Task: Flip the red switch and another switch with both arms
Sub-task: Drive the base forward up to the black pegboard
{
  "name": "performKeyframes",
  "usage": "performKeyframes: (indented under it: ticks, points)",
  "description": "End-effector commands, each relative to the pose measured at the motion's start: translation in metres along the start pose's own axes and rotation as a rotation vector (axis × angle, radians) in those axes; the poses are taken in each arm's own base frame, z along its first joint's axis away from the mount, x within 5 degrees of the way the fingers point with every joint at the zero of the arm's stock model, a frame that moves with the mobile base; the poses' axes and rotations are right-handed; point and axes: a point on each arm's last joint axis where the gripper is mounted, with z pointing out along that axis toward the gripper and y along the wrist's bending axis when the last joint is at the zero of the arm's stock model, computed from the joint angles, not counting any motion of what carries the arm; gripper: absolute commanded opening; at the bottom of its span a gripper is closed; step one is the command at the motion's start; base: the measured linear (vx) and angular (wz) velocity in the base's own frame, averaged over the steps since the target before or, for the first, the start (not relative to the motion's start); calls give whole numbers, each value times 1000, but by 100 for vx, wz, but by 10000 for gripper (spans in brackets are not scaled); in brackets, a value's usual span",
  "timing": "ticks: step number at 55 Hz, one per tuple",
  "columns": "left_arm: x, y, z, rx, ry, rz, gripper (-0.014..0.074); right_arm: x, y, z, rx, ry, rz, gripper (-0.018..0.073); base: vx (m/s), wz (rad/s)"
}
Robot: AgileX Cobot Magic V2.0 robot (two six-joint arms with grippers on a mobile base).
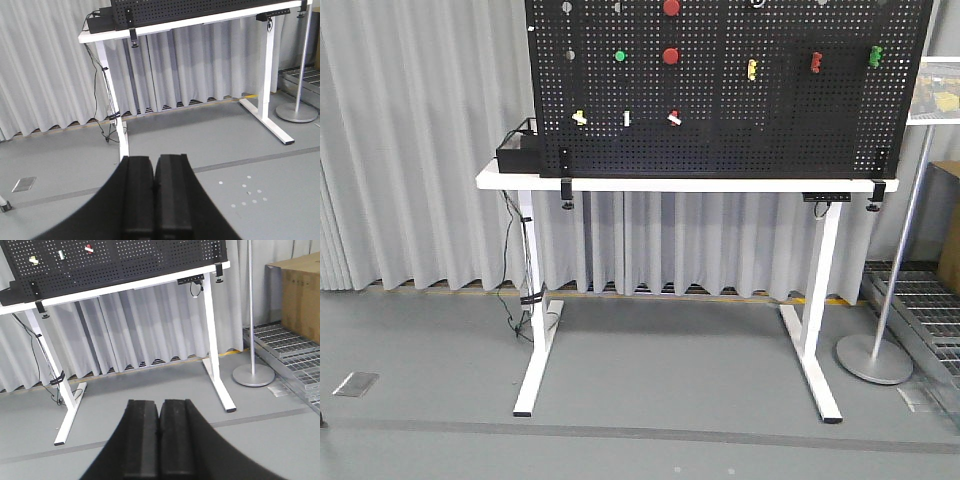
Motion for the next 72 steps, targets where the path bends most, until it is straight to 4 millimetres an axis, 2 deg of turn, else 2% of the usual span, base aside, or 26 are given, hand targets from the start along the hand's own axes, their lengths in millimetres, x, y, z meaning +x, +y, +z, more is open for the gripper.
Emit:
performKeyframes:
  ticks: [1, 47, 72]
  points:
    - [-2, 1, 0, -19, -78, -11, 3, -6, 1, -1, -11, -86, -7, -6, 0, 0]
    - [-2, 1, 0, -19, -78, -11, 3, -6, 1, -1, -10, -85, -7, -6, 1, 1]
    - [-2, 1, 0, -19, -78, -11, 3, -6, 1, -1, -10, -85, -7, -6, 15, -5]
